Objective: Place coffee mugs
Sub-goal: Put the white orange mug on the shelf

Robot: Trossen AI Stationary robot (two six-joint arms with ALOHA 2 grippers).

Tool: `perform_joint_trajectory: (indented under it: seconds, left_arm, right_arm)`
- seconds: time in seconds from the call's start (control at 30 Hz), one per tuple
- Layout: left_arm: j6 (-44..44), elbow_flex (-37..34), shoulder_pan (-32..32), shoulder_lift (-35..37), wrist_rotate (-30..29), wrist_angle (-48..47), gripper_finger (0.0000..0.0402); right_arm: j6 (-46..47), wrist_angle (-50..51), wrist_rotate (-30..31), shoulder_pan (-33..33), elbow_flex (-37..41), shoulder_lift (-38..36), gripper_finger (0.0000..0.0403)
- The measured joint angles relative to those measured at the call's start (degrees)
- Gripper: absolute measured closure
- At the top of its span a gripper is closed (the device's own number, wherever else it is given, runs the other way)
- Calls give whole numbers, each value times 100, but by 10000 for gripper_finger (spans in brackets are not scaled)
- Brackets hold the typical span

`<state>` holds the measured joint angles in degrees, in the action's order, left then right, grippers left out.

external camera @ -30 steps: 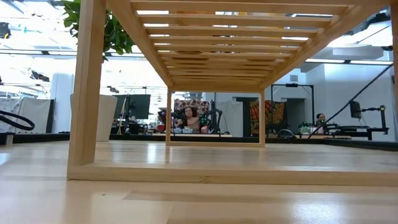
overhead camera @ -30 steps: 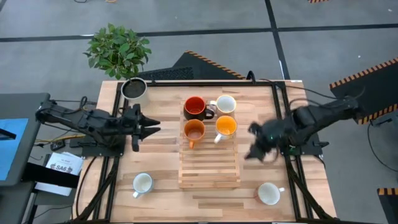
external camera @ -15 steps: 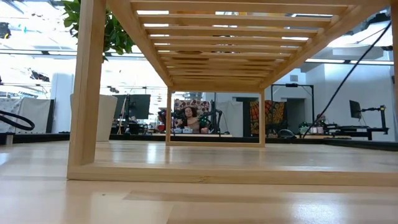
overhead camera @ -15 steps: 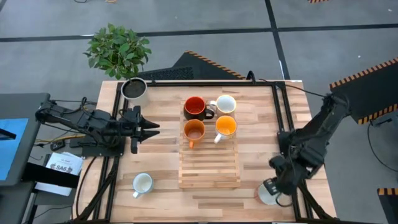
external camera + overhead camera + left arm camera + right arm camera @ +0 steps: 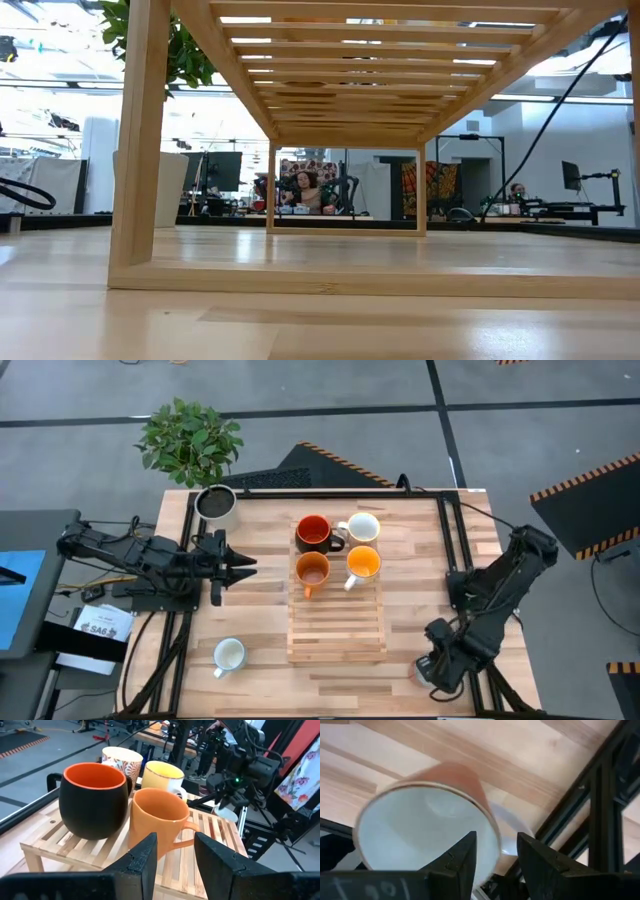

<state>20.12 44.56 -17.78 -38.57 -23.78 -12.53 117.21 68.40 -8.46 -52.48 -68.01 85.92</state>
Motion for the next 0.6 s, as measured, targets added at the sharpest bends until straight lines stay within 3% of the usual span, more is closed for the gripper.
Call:
perform_joint_trajectory:
  seconds: [0.37,0.47,0.6]
  left_arm:
    - [46,0,0,0,-94,-1,287]
    - [46,0,2,0,-117,-2,287]
    - [45,0,2,0,-227,-4,287]
  right_arm:
    - [-764,74,-129,236,-4,493,249]
    - [-958,60,-323,281,0,540,281]
    - [-1169,-10,-390,313,0,326,353]
